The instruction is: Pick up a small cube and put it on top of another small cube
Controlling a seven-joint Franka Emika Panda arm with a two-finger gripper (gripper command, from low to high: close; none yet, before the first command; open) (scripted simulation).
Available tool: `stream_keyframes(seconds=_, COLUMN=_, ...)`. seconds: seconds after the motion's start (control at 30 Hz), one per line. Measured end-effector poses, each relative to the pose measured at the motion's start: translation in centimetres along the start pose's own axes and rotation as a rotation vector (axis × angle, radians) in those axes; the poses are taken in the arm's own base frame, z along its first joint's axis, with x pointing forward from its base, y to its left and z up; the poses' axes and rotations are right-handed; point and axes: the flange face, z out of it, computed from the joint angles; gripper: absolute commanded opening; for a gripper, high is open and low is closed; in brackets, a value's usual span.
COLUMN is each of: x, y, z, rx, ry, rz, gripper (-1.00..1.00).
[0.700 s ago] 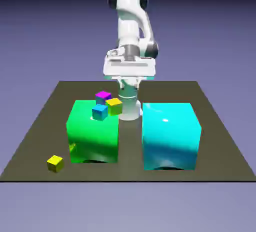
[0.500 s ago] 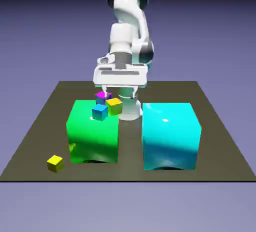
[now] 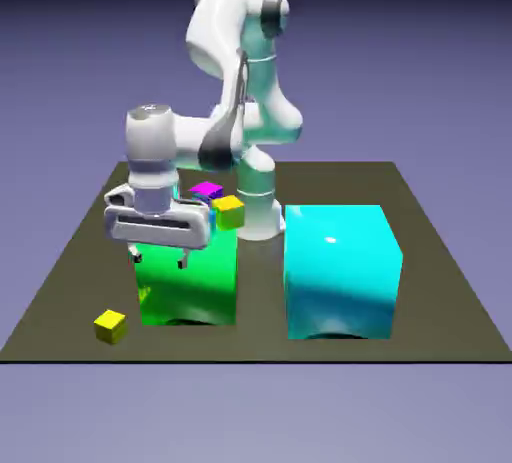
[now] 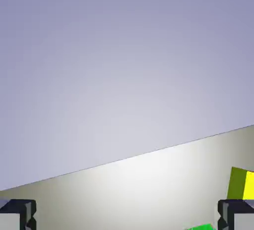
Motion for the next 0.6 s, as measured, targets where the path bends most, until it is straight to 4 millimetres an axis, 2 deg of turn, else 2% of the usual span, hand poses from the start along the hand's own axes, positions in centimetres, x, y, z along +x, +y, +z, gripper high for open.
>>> stream_keyframes(seconds=0.23, x=6.7, y=3.3, z=6.6, rx=-0.166, ry=-0.163, rz=0.094, gripper=0.0)
stream_keyframes(seconds=0.43, x=11.1, y=7.1, z=12.6, rx=-0.3, ry=-0.307, rz=0.164, gripper=0.0)
stream_keyframes(seconds=0.47, x=11.6, y=7.8, z=13.5, rx=-0.32, ry=-0.329, rz=0.174, gripper=0.0)
stream_keyframes(seconds=0.5, x=11.7, y=7.8, z=13.5, rx=-0.32, ry=-0.329, rz=0.174, gripper=0.0)
stream_keyframes(seconds=0.6, x=10.1, y=9.1, z=19.5, rx=-0.32, ry=-0.329, rz=0.174, gripper=0.0)
